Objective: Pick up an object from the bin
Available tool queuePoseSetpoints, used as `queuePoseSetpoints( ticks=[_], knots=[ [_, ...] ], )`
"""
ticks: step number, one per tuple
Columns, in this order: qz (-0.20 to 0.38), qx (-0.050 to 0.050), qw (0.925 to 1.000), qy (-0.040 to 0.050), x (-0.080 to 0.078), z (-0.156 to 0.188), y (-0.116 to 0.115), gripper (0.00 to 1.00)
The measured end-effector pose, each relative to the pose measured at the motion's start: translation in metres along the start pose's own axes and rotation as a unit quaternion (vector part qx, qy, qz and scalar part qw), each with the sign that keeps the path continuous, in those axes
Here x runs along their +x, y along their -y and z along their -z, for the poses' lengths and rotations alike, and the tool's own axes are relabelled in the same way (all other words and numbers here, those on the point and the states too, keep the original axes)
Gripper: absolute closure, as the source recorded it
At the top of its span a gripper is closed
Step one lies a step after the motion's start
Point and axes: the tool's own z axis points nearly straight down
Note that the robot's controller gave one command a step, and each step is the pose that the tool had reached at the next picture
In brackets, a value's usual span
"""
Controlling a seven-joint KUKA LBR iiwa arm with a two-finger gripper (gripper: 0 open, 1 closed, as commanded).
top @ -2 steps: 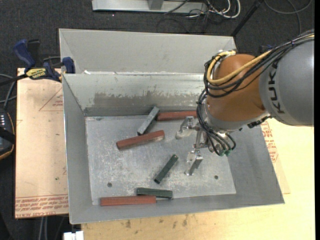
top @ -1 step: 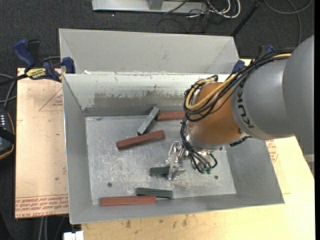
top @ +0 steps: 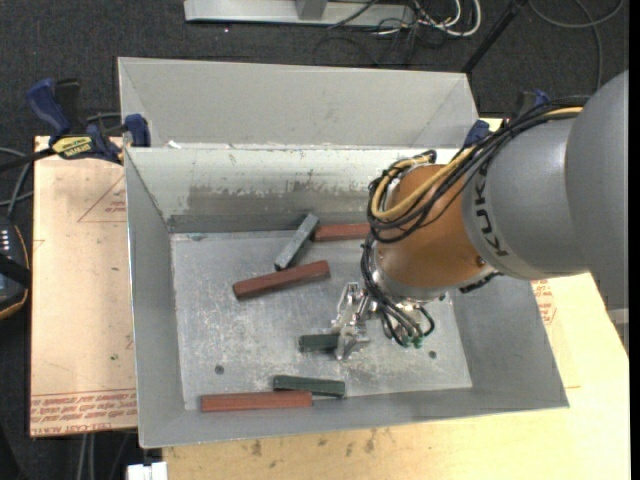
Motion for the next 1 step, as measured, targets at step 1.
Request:
queuePoseSetpoints(
  ticks=[1],
  knots=[
    [-0.018, 0.001, 0.9998, -0.0013, -0.0071, 0.1468, 0.0014, 1.0]
  ],
)
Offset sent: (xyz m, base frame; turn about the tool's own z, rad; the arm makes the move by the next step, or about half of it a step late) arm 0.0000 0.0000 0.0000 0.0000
